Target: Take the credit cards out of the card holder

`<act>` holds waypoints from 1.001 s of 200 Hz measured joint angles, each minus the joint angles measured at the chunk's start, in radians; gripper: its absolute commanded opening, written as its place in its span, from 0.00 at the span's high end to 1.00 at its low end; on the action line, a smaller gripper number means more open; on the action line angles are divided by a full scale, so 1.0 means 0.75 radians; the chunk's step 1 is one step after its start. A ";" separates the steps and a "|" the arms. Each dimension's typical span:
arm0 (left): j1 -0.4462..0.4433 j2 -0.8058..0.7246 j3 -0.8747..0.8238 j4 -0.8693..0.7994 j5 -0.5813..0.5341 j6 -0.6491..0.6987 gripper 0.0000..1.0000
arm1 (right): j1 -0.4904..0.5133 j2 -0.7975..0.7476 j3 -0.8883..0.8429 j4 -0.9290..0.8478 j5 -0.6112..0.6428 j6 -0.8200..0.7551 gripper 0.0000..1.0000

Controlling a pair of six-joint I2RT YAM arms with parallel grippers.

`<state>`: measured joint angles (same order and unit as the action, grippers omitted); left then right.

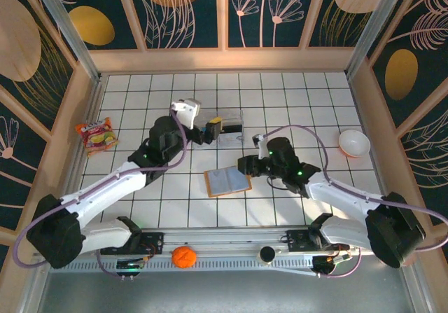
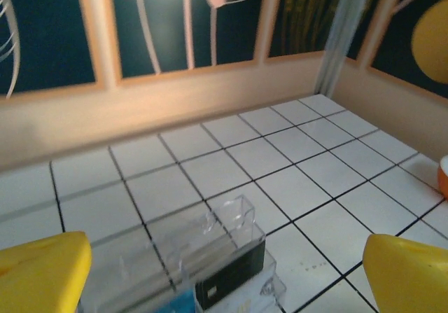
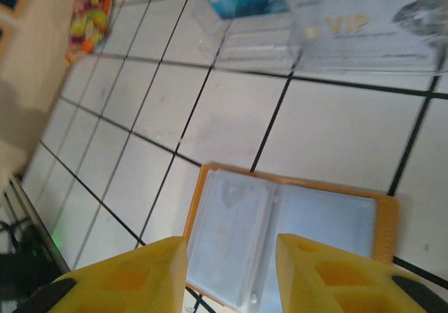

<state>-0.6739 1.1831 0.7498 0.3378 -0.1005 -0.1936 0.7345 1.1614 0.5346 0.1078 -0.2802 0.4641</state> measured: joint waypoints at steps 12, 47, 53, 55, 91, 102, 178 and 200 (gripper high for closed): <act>0.001 -0.067 -0.086 0.006 -0.056 -0.105 0.01 | 0.068 0.047 0.032 -0.020 0.037 -0.029 0.61; 0.002 -0.267 -0.284 -0.021 -0.143 -0.336 0.02 | 0.262 0.236 0.159 -0.092 0.166 -0.119 0.62; 0.002 -0.296 -0.307 -0.035 -0.151 -0.372 0.04 | 0.289 0.273 0.181 -0.105 0.190 -0.129 0.62; 0.002 -0.302 -0.311 -0.037 -0.152 -0.381 0.04 | 0.300 0.286 0.190 -0.112 0.198 -0.134 0.62; 0.003 -0.371 -0.372 -0.144 -0.161 -0.529 0.14 | 0.424 0.490 0.323 -0.204 0.349 -0.200 0.63; 0.012 -0.375 -0.390 -0.169 -0.153 -0.571 0.17 | 0.448 0.534 0.353 -0.234 0.390 -0.219 0.63; 0.195 -0.267 -0.457 -0.247 0.098 -0.738 0.29 | 0.528 0.725 0.506 -0.367 0.578 -0.293 0.63; 0.202 -0.246 -0.457 -0.247 0.143 -0.751 0.31 | 0.537 0.755 0.533 -0.389 0.605 -0.298 0.69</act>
<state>-0.5224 0.9985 0.4072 0.1524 0.0071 -0.7567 1.1370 1.7279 0.9344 -0.1841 0.1734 0.2405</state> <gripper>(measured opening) 0.703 0.345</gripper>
